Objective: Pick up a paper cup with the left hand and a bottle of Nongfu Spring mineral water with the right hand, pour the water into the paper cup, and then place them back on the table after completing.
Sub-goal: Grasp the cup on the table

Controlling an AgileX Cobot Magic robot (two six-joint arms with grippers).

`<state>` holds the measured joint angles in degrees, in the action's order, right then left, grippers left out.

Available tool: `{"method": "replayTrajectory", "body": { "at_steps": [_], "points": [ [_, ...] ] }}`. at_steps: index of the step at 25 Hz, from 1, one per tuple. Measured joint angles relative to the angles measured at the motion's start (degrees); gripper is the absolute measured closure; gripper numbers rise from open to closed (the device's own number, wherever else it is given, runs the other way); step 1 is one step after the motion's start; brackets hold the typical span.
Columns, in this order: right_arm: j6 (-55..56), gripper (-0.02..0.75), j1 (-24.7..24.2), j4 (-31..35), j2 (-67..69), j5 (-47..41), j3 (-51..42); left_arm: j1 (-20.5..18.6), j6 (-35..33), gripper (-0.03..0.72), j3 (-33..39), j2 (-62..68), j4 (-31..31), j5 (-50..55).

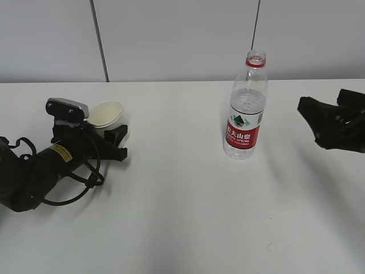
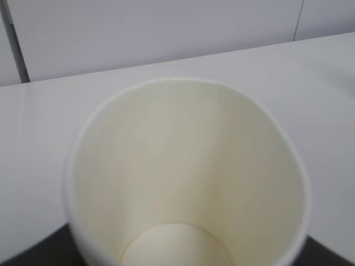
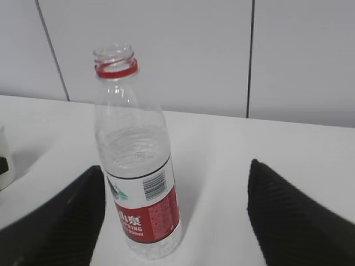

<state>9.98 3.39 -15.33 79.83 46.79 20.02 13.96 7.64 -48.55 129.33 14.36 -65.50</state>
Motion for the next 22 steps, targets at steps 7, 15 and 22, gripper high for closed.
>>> {"method": "replayTrajectory", "body": {
  "at_steps": [7,15,22],
  "points": [
    [3.48,0.148,0.0,-3.51,11.42,6.88,3.39,0.0,0.0,0.307,0.0,0.0,0.06,-0.05],
    [6.46,0.148,0.0,-5.12,23.63,11.39,9.67,0.0,0.0,0.307,0.0,0.0,0.06,-0.05],
    [8.78,0.079,0.0,-7.99,29.59,12.12,15.08,0.0,0.0,0.307,0.0,0.0,0.06,-0.1]
  ]
}}
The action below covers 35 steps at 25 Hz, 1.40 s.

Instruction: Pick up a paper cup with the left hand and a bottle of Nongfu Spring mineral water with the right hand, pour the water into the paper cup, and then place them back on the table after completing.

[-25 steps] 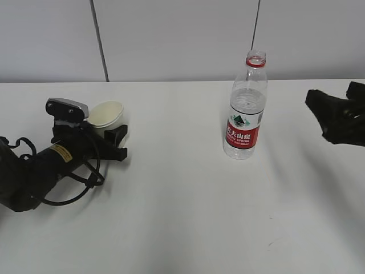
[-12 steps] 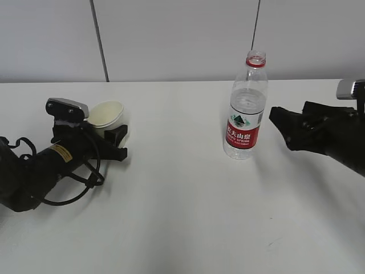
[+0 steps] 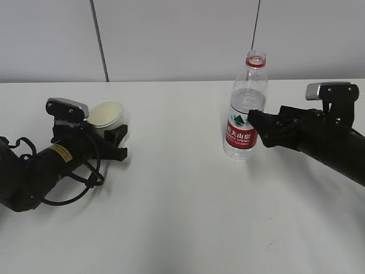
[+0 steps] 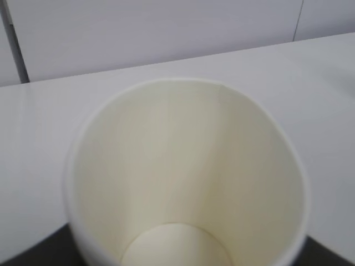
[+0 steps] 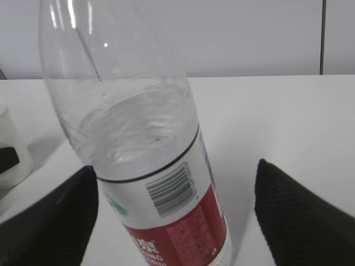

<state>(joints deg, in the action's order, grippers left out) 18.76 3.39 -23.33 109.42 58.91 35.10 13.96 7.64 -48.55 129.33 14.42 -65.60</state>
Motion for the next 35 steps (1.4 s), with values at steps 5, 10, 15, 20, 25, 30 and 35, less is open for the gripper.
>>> {"method": "replayTrajectory", "body": {
  "at_steps": [5,10,15,20,25,30,35],
  "points": [
    [0.63,0.073,0.0,-2.06,2.73,0.06,3.05,0.0,0.0,0.307,0.0,0.0,0.0,0.0],
    [1.68,0.071,0.0,-4.83,4.92,0.2,6.45,0.0,0.0,0.308,0.0,0.0,0.0,0.0],
    [2.67,0.071,1.67,-6.37,7.08,0.2,9.33,0.0,0.0,0.308,0.0,0.0,0.05,0.0],
    [2.67,0.071,3.14,-6.02,9.88,0.11,12.66,0.0,0.0,0.309,0.0,0.0,0.05,0.0],
    [2.67,0.071,3.34,-6.23,12.91,0.11,15.95,0.0,0.0,0.309,0.0,0.0,0.05,0.0],
    [2.67,0.073,3.34,-6.35,14.9,0.11,18.55,0.0,0.0,0.309,0.0,0.0,0.05,0.0],
    [2.67,0.153,3.34,-6.56,15.26,0.33,18.95,0.0,0.0,0.309,0.0,0.0,1.28,0.0]
  ]
}}
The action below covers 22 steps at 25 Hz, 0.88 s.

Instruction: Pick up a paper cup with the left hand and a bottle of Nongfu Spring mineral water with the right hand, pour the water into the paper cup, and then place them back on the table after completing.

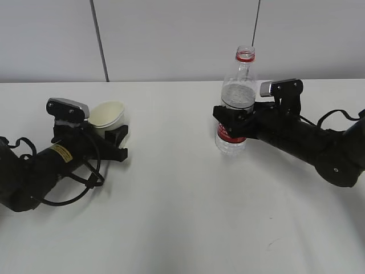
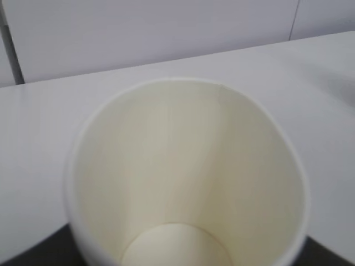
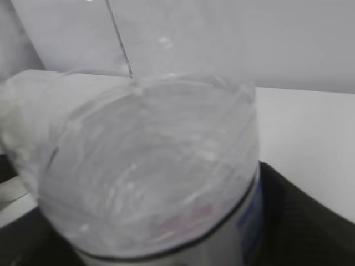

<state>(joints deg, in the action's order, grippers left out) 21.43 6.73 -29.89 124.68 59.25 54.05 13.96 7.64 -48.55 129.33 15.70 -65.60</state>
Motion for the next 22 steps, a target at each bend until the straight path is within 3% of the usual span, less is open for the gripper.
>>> {"method": "replayTrajectory", "body": {
  "at_steps": [8,15,22],
  "points": [
    [-0.11,0.332,0.0,0.11,0.61,1.35,0.0,0.0,1.69,0.309,0.0,0.0,7.42,-0.28],
    [-2.08,0.344,0.0,-0.25,0.84,1.82,0.12,0.74,5.61,0.31,-0.09,0.0,13.42,-0.5],
    [-7.85,0.346,0.0,-3.12,-4.07,-8.42,0.12,4.92,7.33,0.31,-0.09,0.0,17.68,-0.61]
  ]
}}
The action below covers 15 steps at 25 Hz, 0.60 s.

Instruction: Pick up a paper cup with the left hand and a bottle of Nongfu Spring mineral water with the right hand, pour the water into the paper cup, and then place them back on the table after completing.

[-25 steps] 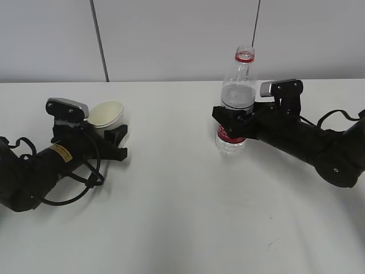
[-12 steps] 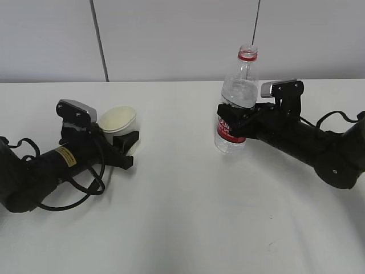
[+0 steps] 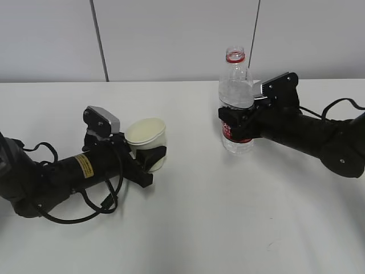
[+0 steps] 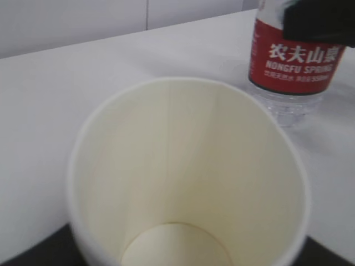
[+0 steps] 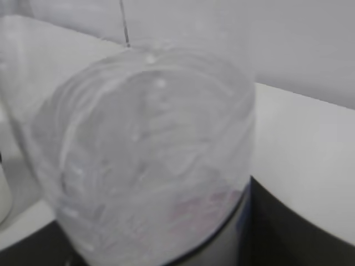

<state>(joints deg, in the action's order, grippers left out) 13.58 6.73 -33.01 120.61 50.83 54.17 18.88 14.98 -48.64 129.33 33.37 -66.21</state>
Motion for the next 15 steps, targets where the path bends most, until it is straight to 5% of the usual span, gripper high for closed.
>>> {"method": "replayTrajectory", "body": {
  "at_steps": [15],
  "points": [
    [-11.42,0.35,0.0,-6.13,-6.22,-6.8,-0.45,4.75,1.71,0.31,0.0,-1.96,0.58,0.7]
  ]
}}
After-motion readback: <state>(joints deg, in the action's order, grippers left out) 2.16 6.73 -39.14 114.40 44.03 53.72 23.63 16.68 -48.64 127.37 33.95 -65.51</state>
